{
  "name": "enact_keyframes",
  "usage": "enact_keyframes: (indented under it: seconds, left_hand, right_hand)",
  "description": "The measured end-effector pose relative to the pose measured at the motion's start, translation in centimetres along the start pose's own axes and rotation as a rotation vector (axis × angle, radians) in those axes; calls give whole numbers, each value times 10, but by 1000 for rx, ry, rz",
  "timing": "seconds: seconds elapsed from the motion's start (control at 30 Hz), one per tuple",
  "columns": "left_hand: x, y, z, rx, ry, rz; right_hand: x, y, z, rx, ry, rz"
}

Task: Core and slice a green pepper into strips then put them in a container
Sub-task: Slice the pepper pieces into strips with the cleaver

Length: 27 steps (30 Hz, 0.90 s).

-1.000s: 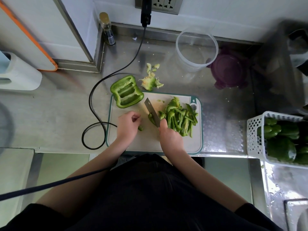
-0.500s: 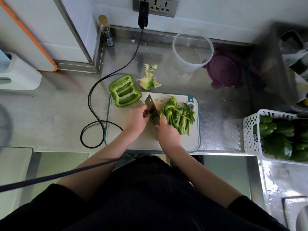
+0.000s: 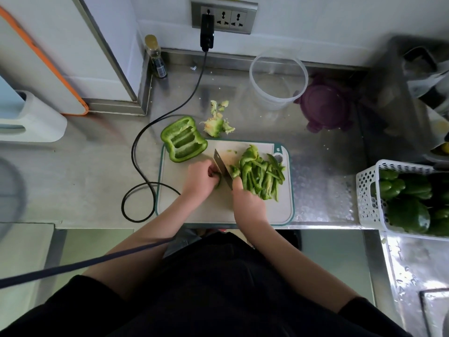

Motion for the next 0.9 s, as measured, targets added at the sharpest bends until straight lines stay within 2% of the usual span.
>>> enact_keyframes:
  seconds: [0.13,0.27,0.33,0.4,0.43,0.53,0.63,0.7,0.8,0.9]
  left_hand:
    - [-7,-1,-2,78,-33,-135]
    - [-6,-4,3,197,-159,-410]
    - [-5,-7,2,285,-106,-515]
    - [-2,-8,-3,356,1,-451]
    - [-2,-8,-6,364,5,-406]
    - [-13,1,-8,293,-135,-348]
    - [-24,19,-6,261,-266,-428]
    - [-21,23,-8,283,-248,-483]
    - [-11,5,-9,368,-127,-457]
    - [-16,8,-11,414,-231,-467]
  right_hand:
    - [-2,10,-12,-34,-9,109]
    - [23,31,-8,-81,194,405]
    - [36,44,-14,-118,319,509]
    - [42,54,-19,-160,386,577]
    - [42,56,-20,-173,399,596]
    - [37,55,-24,-174,409,619]
    - [34,54,-28,-166,395,638]
    - [32,53,-30,-171,374,640]
    - [30,48,-30,-164,330,647]
    - [27,34,-28,-111,251,621]
Point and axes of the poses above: each hand's wrist, its own z-axis towards the middle knuckle, its own x-axis out of the back of the hand, y = z × x, the point moved 3 cm from there along z, towards the middle knuckle, and after that the axes turned 9 degrees about z, right-handed, at the moved point
